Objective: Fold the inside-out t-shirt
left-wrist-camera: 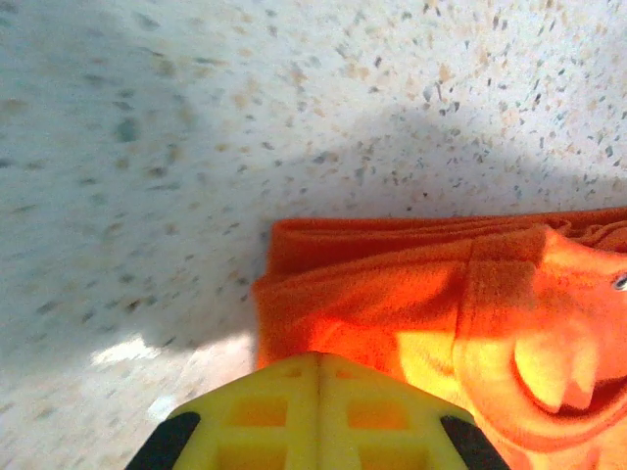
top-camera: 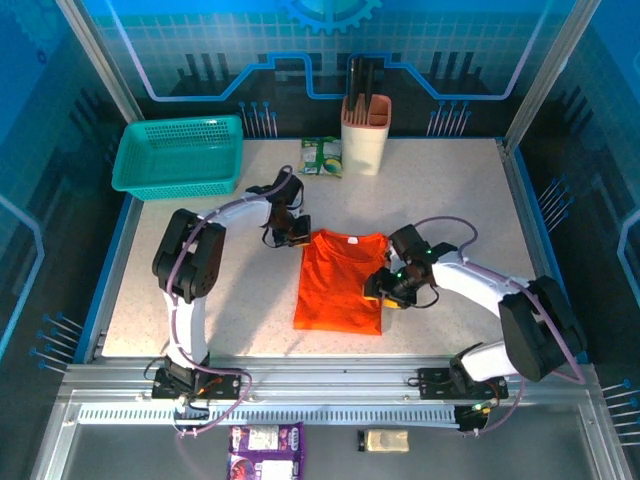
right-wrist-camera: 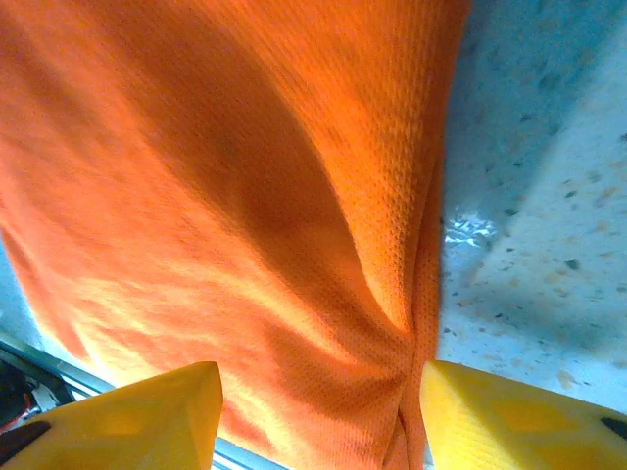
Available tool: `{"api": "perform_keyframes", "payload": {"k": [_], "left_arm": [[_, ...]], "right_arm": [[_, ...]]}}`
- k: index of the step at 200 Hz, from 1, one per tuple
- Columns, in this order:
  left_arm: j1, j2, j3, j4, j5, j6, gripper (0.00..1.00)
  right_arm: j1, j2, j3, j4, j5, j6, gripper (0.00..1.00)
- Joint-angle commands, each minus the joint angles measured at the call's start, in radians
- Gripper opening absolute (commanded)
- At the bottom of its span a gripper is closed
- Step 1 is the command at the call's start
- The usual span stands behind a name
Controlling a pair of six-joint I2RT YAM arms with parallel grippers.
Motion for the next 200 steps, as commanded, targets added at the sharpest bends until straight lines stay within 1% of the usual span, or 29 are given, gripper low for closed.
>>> {"api": "perform_keyframes", "payload": {"k": [1,18,36,66,85,95,131,149,170,200], "left_arm": [[0.009,-0.119,0.010,-0.093,-0.050,0.039,0.07],[0.009,-0.162,-0.028,-0.100,-0.058,0.026,0.10],[0.008,-0.188,-0.078,-0.081,-0.043,0.011,0.15],[0.005,-0.171,-0.122,-0.025,0.079,-0.002,0.25],[-0.005,-0.155,-0.129,-0.035,0.049,-0.006,0.30],[-0.005,-0.144,-0.132,-0.025,0.056,-0.010,0.32],[-0.012,-0.072,-0.091,-0.006,0.076,0.001,0.32],[-0.017,-0.029,-0.059,-0.014,0.063,0.013,0.32],[-0.021,0.015,-0.032,-0.033,0.020,0.023,0.31],[-0.029,0.055,-0.018,-0.045,0.007,0.026,0.26]], "right_arm": [[-0.048,-0.014,0.086,-0.071,0.061,-0.029,0.57],[-0.087,0.029,0.151,-0.100,0.051,-0.093,0.57],[-0.123,0.077,0.200,-0.097,0.037,-0.147,0.57],[-0.162,0.151,0.262,-0.092,-0.005,-0.182,0.56],[-0.170,0.185,0.292,-0.086,-0.023,-0.192,0.56],[-0.172,0.201,0.304,-0.088,-0.027,-0.195,0.56],[-0.178,0.234,0.314,-0.076,-0.041,-0.198,0.56],[-0.180,0.241,0.314,-0.074,-0.043,-0.199,0.56],[-0.186,0.242,0.310,-0.074,-0.042,-0.204,0.56],[-0.199,0.248,0.294,-0.062,-0.043,-0.205,0.56]]}}
